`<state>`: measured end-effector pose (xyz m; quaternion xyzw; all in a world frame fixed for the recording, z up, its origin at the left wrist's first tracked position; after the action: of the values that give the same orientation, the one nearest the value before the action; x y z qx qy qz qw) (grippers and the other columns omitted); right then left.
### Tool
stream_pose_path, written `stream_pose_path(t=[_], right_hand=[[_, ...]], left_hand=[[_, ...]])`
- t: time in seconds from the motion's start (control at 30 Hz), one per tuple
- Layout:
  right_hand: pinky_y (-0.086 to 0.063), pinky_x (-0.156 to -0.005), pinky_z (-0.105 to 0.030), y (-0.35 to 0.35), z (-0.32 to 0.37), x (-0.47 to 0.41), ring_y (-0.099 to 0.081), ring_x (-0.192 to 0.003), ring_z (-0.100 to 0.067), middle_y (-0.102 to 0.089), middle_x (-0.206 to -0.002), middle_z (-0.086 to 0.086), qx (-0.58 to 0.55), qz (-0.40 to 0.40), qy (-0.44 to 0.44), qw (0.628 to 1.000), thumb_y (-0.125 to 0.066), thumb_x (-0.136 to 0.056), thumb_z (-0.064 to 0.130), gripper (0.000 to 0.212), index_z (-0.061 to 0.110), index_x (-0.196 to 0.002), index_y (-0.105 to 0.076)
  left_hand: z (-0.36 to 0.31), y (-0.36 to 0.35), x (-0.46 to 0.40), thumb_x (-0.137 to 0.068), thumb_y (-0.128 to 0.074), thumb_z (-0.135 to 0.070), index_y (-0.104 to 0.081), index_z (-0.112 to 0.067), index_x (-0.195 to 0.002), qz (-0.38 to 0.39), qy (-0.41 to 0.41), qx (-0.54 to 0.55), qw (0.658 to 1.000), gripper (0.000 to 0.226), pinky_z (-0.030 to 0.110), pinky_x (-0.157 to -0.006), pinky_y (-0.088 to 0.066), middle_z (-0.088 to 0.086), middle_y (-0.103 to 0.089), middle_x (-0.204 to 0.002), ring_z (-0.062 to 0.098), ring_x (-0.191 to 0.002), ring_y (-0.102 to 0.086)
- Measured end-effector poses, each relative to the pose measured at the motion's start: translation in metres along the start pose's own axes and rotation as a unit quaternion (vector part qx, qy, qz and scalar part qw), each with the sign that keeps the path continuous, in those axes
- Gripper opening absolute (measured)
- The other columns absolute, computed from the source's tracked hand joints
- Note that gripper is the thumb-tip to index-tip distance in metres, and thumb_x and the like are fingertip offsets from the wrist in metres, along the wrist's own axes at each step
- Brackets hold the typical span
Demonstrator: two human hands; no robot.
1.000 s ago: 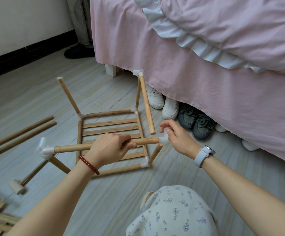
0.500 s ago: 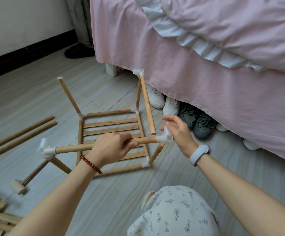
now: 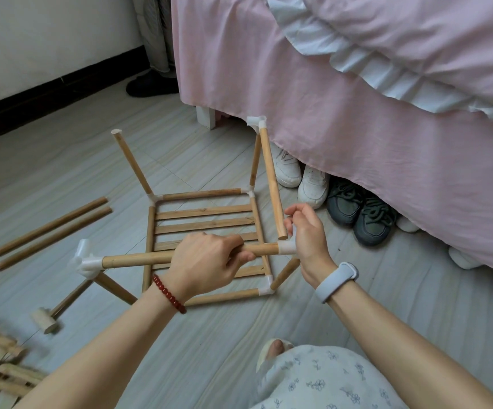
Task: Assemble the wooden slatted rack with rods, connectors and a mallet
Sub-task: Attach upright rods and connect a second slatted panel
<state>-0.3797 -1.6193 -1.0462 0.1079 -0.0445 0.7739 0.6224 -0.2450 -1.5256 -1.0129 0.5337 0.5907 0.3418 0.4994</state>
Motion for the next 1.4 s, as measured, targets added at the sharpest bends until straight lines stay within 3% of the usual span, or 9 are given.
stream_pose_path(t=[0.2,0.37,0.5,0.67,0.83,1.0,1.17,1.3,1.4], right_hand=[[-0.037,-0.059,-0.010,-0.002,-0.014,0.007,-0.040,-0.062,-0.009,-0.042,-0.066,0.003,0.015,0.004,0.017,1.000,-0.030,-0.097,0.003,0.028,0.017,-0.081,-0.049],[-0.040,-0.080,-0.020,0.001,-0.024,0.015,-0.048,-0.082,-0.008,-0.051,-0.083,0.003,-0.037,0.075,0.008,0.996,-0.031,-0.102,0.014,0.024,0.020,-0.097,-0.054],[-0.044,-0.073,-0.024,0.044,-0.036,0.014,-0.054,-0.087,-0.015,-0.059,-0.093,-0.001,-0.073,0.002,0.003,0.997,-0.035,-0.093,-0.005,0.032,0.020,-0.097,-0.055],[-0.042,-0.077,-0.013,0.037,-0.067,0.036,-0.054,-0.094,-0.003,-0.056,-0.102,0.016,0.217,0.163,0.030,0.962,-0.044,-0.088,-0.010,0.046,0.034,-0.098,-0.053],[-0.046,-0.075,-0.017,0.029,-0.062,0.036,-0.056,-0.086,0.000,-0.057,-0.089,0.012,0.198,0.131,0.050,0.970,-0.058,-0.090,0.007,0.012,0.018,-0.096,-0.061],[-0.046,-0.082,-0.016,0.034,-0.071,0.040,-0.060,-0.094,-0.009,-0.064,-0.095,0.006,0.172,0.129,0.030,0.976,-0.064,-0.087,0.008,0.018,0.020,-0.100,-0.065],[-0.050,-0.093,-0.034,0.045,-0.067,0.040,-0.061,-0.104,-0.019,-0.064,-0.112,-0.010,0.036,0.140,-0.038,0.989,-0.047,-0.093,-0.001,0.031,0.009,-0.122,-0.055],[-0.049,-0.092,-0.047,0.036,-0.049,0.032,-0.060,-0.095,-0.033,-0.067,-0.092,-0.014,0.115,0.151,-0.021,0.982,-0.043,-0.099,0.018,0.030,-0.003,-0.092,-0.062],[-0.046,-0.088,-0.058,0.027,-0.048,0.030,-0.053,-0.075,-0.023,-0.057,-0.059,0.012,0.165,0.173,-0.014,0.971,-0.049,-0.096,0.025,0.037,-0.003,-0.073,-0.056]], left_hand=[[0.002,-0.010,0.007,-0.089,-0.029,-0.059,-0.055,-0.026,-0.069,0.030,-0.010,0.009,0.999,0.047,0.015,-0.037,-0.015,-0.013,-0.046,-0.050,0.007,-0.038,-0.037],[-0.026,-0.024,-0.001,-0.091,-0.041,-0.057,-0.052,-0.030,-0.110,0.121,-0.003,0.052,0.991,0.035,0.024,-0.060,-0.046,-0.015,-0.061,-0.089,0.009,-0.076,-0.060],[-0.054,-0.025,-0.016,-0.092,-0.045,-0.054,-0.036,-0.026,-0.132,0.109,-0.021,0.069,0.991,0.049,0.024,-0.059,-0.040,-0.015,-0.053,-0.092,0.009,-0.074,-0.051],[-0.047,-0.033,-0.024,-0.093,-0.046,-0.048,-0.056,-0.022,-0.118,0.122,-0.013,0.088,0.989,0.038,0.029,-0.064,-0.045,-0.009,-0.062,-0.102,0.014,-0.085,-0.059],[-0.050,-0.039,-0.025,-0.094,-0.048,-0.043,-0.063,-0.017,-0.108,0.118,0.002,0.079,0.990,0.033,0.030,-0.061,-0.042,-0.004,-0.063,-0.091,0.019,-0.081,-0.059],[-0.049,-0.050,-0.022,-0.094,-0.049,-0.043,-0.064,-0.017,-0.101,0.141,0.007,0.083,0.986,0.031,0.029,-0.059,-0.040,-0.004,-0.062,-0.088,0.018,-0.078,-0.058],[-0.053,-0.052,-0.019,-0.091,-0.052,-0.046,-0.067,-0.018,-0.097,0.174,0.017,0.093,0.980,0.033,0.029,-0.061,-0.041,-0.006,-0.060,-0.087,0.015,-0.076,-0.055],[-0.019,-0.038,-0.029,-0.093,-0.053,-0.040,-0.065,-0.016,-0.082,0.126,0.209,0.264,0.933,0.030,0.020,-0.055,-0.038,-0.002,-0.057,-0.070,0.010,-0.062,-0.049],[0.006,-0.057,-0.030,-0.096,-0.049,-0.037,-0.064,-0.009,-0.098,0.127,0.376,0.381,0.835,0.032,0.021,-0.062,-0.044,0.000,-0.057,-0.078,0.010,-0.067,-0.051]])
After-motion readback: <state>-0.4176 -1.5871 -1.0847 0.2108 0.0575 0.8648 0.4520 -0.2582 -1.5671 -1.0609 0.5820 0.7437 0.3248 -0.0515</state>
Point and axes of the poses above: each hand's wrist, its own x-axis away from the middle knuckle, its own y-axis out of the back of the hand, z = x × y, the point moved 9 cm from there along -x, towards the middle knuckle
